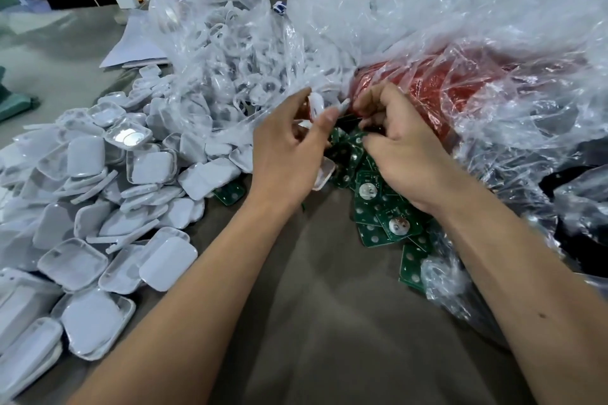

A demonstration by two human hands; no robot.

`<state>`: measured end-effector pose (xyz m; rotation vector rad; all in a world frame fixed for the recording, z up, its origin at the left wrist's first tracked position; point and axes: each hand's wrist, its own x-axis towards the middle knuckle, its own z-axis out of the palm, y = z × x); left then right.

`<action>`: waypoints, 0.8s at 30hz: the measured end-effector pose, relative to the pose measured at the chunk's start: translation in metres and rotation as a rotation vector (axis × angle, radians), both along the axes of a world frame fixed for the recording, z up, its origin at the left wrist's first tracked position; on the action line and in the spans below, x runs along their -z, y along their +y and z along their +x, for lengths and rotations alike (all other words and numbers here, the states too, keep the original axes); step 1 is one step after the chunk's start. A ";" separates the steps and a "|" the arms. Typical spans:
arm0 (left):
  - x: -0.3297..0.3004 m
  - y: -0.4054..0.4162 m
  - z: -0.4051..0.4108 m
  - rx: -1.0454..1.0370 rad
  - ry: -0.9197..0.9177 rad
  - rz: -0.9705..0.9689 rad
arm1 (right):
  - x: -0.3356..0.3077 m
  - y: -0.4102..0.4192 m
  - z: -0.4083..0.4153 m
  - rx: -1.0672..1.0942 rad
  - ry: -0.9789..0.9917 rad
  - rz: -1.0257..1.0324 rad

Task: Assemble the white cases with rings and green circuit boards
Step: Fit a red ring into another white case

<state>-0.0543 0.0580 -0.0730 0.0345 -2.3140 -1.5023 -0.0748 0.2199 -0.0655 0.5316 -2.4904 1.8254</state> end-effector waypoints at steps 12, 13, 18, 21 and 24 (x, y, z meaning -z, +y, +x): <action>-0.002 0.024 0.001 -0.097 0.062 0.439 | 0.002 0.000 -0.003 0.092 -0.061 -0.339; 0.000 0.021 0.003 -0.118 0.057 0.477 | 0.002 0.000 -0.001 0.081 -0.072 -0.373; 0.004 0.023 0.010 -0.067 -0.006 0.541 | 0.002 0.001 0.003 0.018 -0.062 -0.390; 0.005 0.028 0.007 -0.064 -0.021 0.491 | 0.001 0.001 0.006 -0.001 -0.046 -0.393; 0.004 0.029 0.003 -0.086 -0.035 0.498 | 0.001 0.001 0.006 -0.018 -0.014 -0.392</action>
